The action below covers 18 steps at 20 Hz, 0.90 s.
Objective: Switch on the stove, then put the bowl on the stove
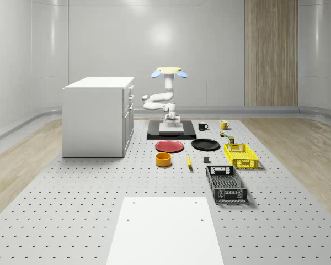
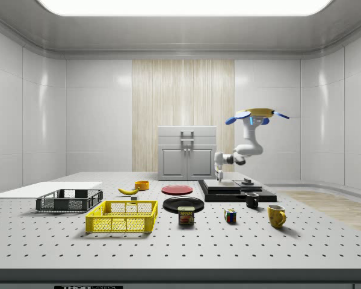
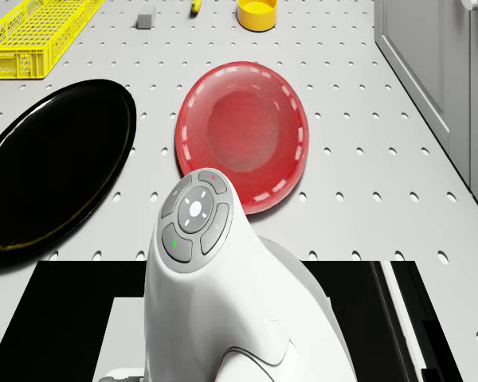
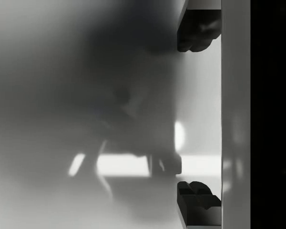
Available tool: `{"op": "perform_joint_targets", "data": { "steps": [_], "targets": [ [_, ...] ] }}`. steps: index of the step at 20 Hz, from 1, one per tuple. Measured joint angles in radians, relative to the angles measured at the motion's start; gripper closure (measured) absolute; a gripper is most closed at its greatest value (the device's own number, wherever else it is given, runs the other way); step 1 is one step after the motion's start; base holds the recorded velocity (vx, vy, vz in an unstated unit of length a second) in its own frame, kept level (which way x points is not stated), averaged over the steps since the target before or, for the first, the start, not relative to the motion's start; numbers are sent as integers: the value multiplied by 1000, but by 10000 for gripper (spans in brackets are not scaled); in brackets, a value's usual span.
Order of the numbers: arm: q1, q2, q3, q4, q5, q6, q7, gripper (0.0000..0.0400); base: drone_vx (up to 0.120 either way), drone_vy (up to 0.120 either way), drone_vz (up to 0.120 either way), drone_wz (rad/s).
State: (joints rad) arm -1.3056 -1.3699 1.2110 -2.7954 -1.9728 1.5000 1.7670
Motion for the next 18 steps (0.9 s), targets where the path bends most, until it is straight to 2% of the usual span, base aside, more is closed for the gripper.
{"op": "perform_joint_targets", "data": {
  "steps": [18],
  "targets": [
    [-8,-21,4,2,10,19,7,0,120,-2,0,0]
  ]
}}
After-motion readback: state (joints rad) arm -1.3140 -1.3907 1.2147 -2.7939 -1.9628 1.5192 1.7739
